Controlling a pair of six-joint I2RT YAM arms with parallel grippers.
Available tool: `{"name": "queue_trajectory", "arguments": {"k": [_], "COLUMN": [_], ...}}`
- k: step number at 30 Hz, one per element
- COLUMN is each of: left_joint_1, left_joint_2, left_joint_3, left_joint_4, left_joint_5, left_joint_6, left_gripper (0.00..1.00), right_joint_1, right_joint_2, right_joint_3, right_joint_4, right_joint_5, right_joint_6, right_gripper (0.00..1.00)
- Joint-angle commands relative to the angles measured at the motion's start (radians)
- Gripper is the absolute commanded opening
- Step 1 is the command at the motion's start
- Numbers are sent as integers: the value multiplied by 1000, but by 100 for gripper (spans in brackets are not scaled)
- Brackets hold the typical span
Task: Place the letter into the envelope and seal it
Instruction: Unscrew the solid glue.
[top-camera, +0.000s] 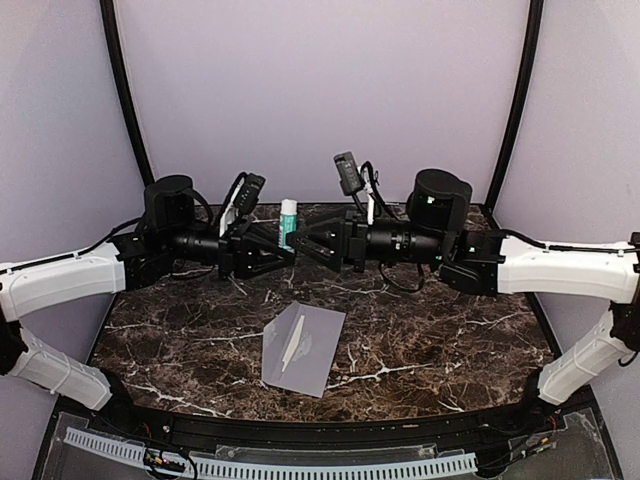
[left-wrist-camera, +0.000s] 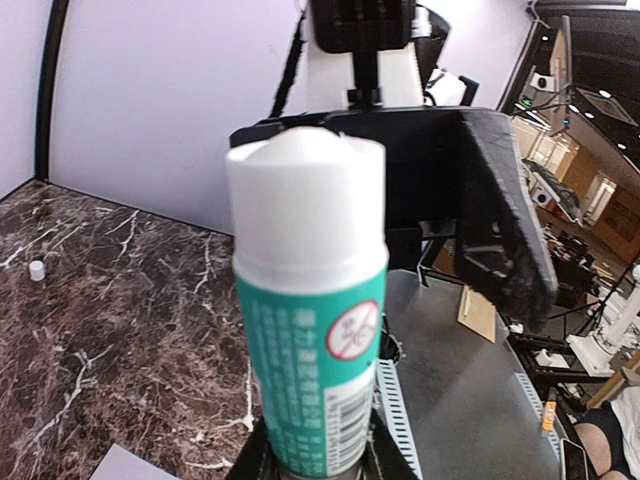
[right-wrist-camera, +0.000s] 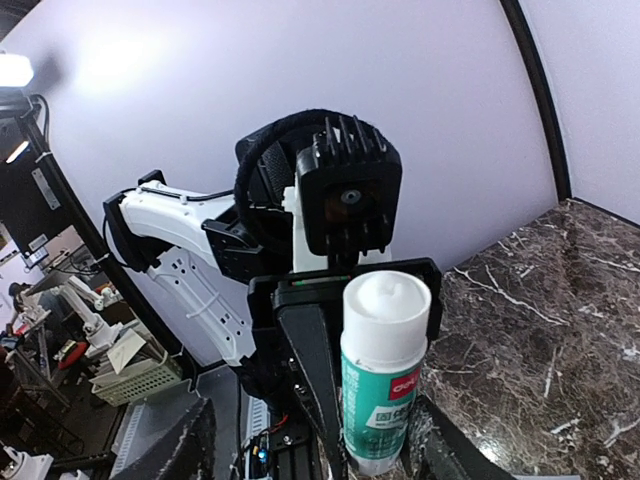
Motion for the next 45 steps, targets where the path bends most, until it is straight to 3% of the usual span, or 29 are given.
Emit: {"name": "queue_trajectory", "arguments": {"k": [1, 17, 22, 28, 34, 45], "left_joint_1": [0, -2, -2, -2, -2, -2], "left_joint_2": [3, 21, 23, 17, 4, -10], "left_joint_3": [-4, 6, 10, 31, 35, 27], "left_joint_4": [87, 68, 60, -39, -110, -148], "left_joint_5": [157, 176, 180, 80, -88, -284], "left_joint_6": [-48, -40, -36, 38, 95, 135], "left_gripper": [0, 0, 0, 0, 0, 0], "right_joint_1": [-5, -27, -28, -28, -18, 43], "right_joint_2": [32, 97, 93, 85, 106, 173], "right_joint_3": [18, 66, 52, 33, 75, 222], "right_joint_4": [107, 174, 203, 183, 39, -273], "right_joint_5": [-86, -161, -159, -71, 40, 386], "right_joint_6": [2, 38, 65, 76, 24, 22], "right_gripper": [57, 34, 21, 9, 4, 8]}}
